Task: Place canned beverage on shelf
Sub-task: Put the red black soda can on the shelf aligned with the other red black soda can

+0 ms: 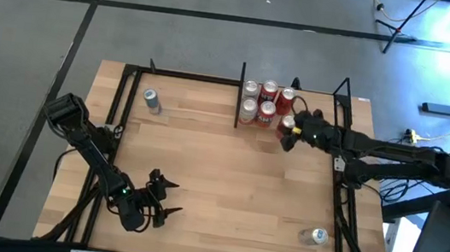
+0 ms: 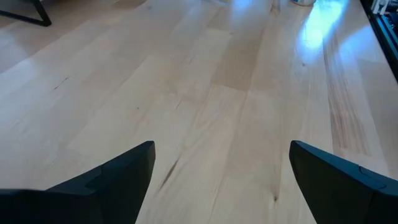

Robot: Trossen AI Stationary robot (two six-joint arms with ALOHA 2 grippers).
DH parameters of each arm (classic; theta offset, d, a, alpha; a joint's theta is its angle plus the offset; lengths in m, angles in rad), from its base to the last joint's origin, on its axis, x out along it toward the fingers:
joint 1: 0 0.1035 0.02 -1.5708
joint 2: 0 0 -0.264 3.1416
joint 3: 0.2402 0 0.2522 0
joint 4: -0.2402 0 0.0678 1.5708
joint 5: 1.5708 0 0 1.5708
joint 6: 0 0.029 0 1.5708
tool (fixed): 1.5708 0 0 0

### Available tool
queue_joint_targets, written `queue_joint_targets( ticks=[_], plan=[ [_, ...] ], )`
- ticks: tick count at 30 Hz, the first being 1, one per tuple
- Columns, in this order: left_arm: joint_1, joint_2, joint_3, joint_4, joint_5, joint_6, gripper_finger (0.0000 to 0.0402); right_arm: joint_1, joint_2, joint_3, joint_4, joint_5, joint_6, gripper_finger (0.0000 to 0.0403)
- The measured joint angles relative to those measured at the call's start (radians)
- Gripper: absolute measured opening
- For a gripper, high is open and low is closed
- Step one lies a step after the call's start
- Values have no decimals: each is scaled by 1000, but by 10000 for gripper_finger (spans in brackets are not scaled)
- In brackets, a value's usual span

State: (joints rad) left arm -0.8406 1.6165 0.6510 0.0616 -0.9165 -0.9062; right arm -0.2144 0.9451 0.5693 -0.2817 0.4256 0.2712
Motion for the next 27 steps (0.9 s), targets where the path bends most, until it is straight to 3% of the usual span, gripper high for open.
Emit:
queue_joint_targets(
  ticks=[11,27],
  plan=[
    [0,0,0,0,1,0,354,-180,8,-109,237,-101,-41,267],
    [1,0,0,0,-9,19,354,-187,8,-110,299,-99,-70,267]
  ],
)
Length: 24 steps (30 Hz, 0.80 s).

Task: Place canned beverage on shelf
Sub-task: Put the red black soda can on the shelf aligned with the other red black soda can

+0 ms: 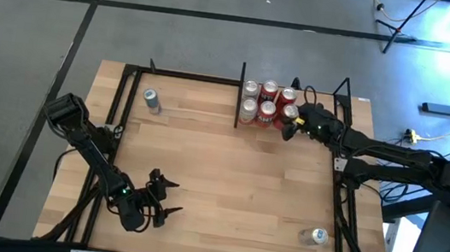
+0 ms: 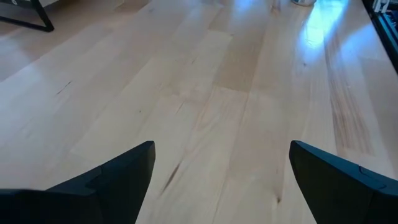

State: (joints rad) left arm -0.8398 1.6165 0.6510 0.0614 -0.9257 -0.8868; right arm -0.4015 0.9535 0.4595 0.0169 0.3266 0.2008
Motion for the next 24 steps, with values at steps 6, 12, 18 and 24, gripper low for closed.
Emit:
queue_joint_targets(
  ticks=[6,12,18,24],
  plan=[
    [0,0,0,0,0,7,354,-1,41,0,46,-4,-1,267],
    [0,0,0,0,0,7,354,0,102,3,71,25,0,270],
    [0,0,0,0,-1,7,354,1,108,1,107,21,-30,310],
    [0,0,0,0,0,7,354,1,106,1,121,30,-50,362]
  ],
)
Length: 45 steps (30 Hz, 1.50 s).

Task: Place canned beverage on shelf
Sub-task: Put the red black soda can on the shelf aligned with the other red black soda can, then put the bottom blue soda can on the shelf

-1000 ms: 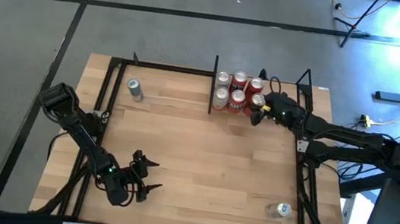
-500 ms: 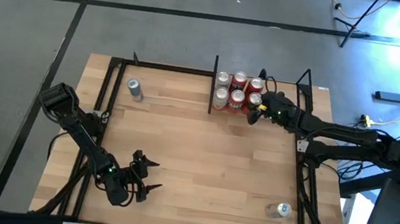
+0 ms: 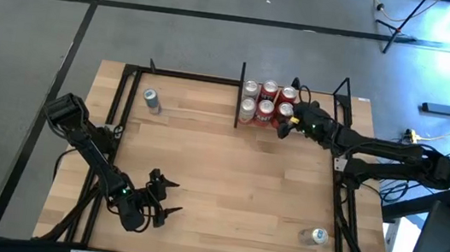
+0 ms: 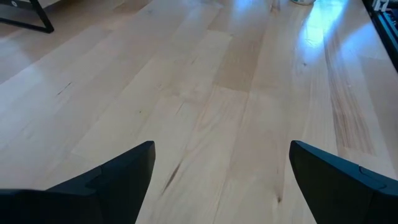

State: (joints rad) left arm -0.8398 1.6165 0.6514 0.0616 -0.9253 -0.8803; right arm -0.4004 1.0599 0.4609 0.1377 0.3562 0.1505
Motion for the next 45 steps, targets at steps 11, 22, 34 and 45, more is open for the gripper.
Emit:
queue_joint_targets(
  ticks=[11,22,34,45],
  plan=[
    [0,0,0,0,2,-1,354,2,-67,201,-385,-133,8,380],
    [3,0,0,28,-7,-1,354,348,-133,316,-840,-197,260,380],
    [8,0,0,115,49,26,354,943,-90,462,-1046,-8,793,379],
    [-18,0,0,137,52,25,354,1195,165,666,-1355,-137,1322,324]
  ],
)
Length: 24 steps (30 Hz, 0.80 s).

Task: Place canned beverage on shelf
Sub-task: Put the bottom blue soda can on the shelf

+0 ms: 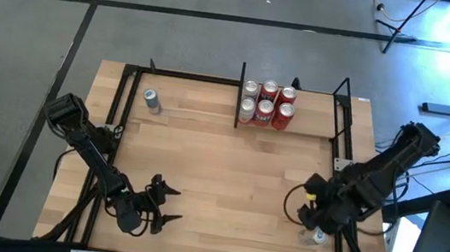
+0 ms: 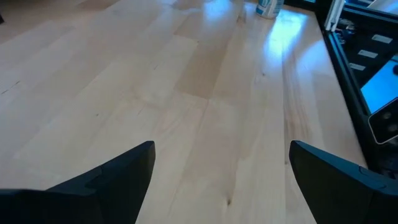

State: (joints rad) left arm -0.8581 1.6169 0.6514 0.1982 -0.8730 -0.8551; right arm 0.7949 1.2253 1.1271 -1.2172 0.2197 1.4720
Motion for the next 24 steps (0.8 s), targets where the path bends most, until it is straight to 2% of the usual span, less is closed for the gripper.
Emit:
queue_joint_targets(
  ticks=[4,11,19,24],
  plan=[
    [-4,0,0,0,3,-4,354,57,57,61,-42,-65,164,320],
    [-22,0,0,-1,3,-2,354,152,121,68,-62,-161,382,321],
    [-9,0,0,-2,-15,29,354,230,167,68,-43,-179,503,321],
    [11,0,0,-2,-4,50,354,242,194,70,-34,-171,515,321]
  ],
)
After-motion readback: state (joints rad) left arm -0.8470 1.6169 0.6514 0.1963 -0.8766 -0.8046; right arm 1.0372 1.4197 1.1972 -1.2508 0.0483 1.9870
